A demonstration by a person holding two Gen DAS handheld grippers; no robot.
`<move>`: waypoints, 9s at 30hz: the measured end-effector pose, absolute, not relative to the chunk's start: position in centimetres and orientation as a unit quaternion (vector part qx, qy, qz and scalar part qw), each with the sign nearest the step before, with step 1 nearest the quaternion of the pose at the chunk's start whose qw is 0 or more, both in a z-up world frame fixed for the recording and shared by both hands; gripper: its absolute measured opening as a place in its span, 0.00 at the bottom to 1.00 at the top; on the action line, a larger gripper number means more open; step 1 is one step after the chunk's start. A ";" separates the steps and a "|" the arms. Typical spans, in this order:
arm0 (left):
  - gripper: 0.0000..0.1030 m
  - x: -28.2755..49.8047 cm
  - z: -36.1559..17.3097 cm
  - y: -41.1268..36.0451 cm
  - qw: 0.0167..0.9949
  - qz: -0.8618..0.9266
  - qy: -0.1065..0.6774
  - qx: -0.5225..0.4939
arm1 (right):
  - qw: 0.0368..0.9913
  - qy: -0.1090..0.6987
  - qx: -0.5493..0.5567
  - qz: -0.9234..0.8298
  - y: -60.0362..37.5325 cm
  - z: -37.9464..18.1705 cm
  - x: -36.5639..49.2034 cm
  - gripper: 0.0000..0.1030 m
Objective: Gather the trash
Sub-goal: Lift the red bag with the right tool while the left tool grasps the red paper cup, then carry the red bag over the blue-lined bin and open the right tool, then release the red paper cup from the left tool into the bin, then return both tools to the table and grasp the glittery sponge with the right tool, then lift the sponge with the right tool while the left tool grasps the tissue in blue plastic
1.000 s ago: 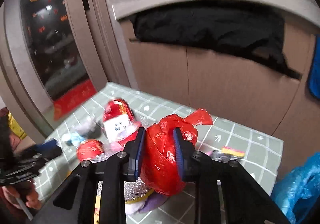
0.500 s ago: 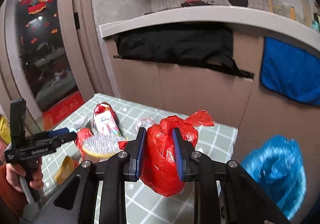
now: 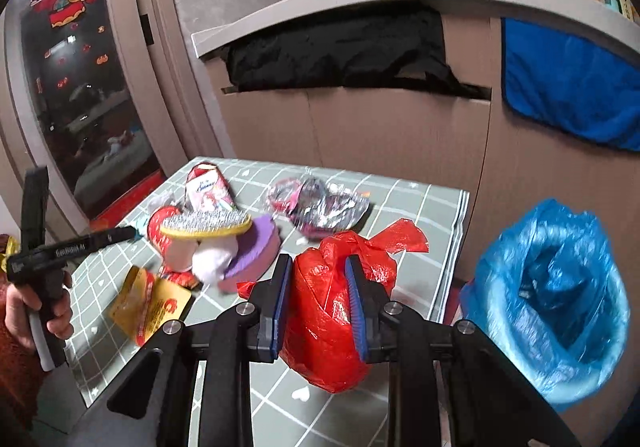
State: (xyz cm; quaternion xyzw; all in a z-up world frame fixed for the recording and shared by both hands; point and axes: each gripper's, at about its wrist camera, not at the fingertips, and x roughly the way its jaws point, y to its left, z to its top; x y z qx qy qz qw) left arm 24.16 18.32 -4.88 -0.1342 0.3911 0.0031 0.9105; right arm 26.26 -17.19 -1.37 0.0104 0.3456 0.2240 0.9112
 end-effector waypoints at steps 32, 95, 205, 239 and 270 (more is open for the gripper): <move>0.51 22.0 -8.1 20.2 0.861 -0.069 0.460 -0.207 | 0.847 0.407 0.011 0.340 -9.6 -5.4 18.4 0.23; 0.03 20.4 10.1 3.5 0.976 -0.058 0.209 -0.027 | 0.942 0.218 0.008 0.256 -19.9 9.0 19.9 0.17; 0.32 21.4 -4.8 22.7 0.920 0.023 0.354 -0.166 | 0.866 0.407 -0.041 0.288 -3.1 -4.5 33.9 0.35; 0.32 30.8 -5.7 29.1 0.920 0.009 0.369 -0.131 | 0.900 0.370 -0.057 0.225 -14.0 -1.4 25.9 0.10; 0.39 33.1 -10.4 27.3 0.880 0.018 0.461 -0.109 | 0.894 0.383 -0.029 0.232 -14.4 -3.8 25.3 0.13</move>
